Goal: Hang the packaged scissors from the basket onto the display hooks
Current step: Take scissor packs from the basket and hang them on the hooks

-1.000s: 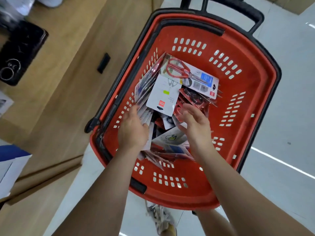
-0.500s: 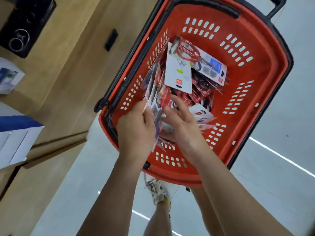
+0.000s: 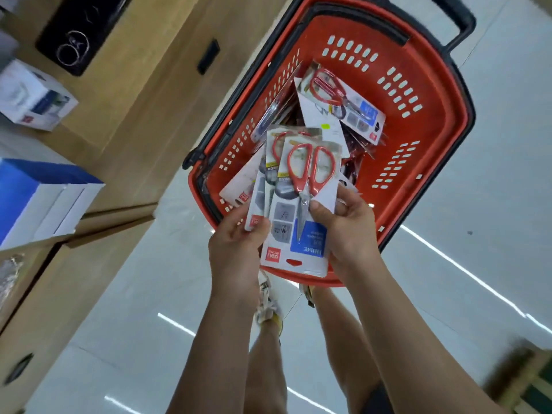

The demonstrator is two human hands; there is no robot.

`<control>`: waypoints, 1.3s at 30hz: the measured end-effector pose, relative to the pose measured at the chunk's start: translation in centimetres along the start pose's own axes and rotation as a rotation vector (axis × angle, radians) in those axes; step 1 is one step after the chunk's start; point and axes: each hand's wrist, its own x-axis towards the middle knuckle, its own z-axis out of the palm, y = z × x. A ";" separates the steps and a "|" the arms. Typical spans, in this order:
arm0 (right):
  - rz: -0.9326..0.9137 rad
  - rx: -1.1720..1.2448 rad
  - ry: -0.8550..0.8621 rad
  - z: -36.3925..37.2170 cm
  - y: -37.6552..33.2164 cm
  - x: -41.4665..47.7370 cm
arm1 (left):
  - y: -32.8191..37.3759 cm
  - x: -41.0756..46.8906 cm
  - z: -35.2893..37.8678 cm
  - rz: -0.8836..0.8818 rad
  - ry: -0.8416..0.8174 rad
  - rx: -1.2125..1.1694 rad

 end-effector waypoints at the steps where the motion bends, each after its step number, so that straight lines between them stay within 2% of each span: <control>1: -0.011 -0.019 0.014 0.0 -0.4 -0.3 | 0.1 -0.3 -0.1 -0.015 -0.004 -0.036; 5: -0.102 -0.043 0.119 -0.6 -2.6 -1.0 | 1.9 -1.3 -0.2 0.041 0.027 -0.152; 10: -0.159 0.021 0.202 -2.2 -6.2 -2.2 | 4.7 -2.9 -0.7 0.212 0.112 -0.123; 12: -0.145 0.094 0.174 -2.4 -7.4 -3.1 | 5.6 -4.3 -0.7 0.203 0.105 -0.173; 15: 0.012 0.309 0.066 -1.8 -9.1 -4.8 | 7.2 -7.1 -0.7 0.211 0.027 -0.273; 17: 0.082 0.372 -0.009 -1.0 -10.4 -6.5 | 8.4 -9.5 -0.6 0.246 -0.018 -0.254; 20: 0.095 0.418 -0.095 0.4 -12.7 -9.6 | 10.0 -13.6 -0.2 0.241 -0.092 -0.226; 23: 0.021 0.434 -0.096 1.4 -15.3 -12.8 | 12.4 -18.0 0.3 0.158 -0.147 -0.363; 25: -0.047 0.413 -0.087 1.9 -16.6 -14.5 | 13.5 -20.5 0.9 0.188 -0.117 -0.382; 28: -0.079 0.382 -0.124 2.4 -18.2 -16.9 | 15.1 -23.4 2.0 0.419 0.068 -0.213; 30: -0.128 0.290 -0.136 2.1 -19.8 -18.4 | 16.5 -25.2 1.9 0.517 0.119 -0.159; 32: -0.242 0.136 -0.076 1.3 -21.7 -19.7 | 18.0 -27.3 0.9 0.598 0.143 -0.085; 34: -0.419 -0.057 0.027 0.4 -23.7 -21.1 | 19.0 -29.1 -0.8 0.677 0.169 0.024; 36: -0.674 -0.313 0.051 -0.3 -26.1 -22.8 | 19.8 -30.8 -3.1 0.728 0.151 0.181; 37: -0.830 -0.465 -0.001 -0.5 -27.4 -23.7 | 20.2 -31.8 -4.3 0.735 0.122 0.273; 39: -1.053 -0.750 -0.239 0.1 -30.0 -26.2 | 20.9 -33.5 -6.8 0.728 0.069 0.482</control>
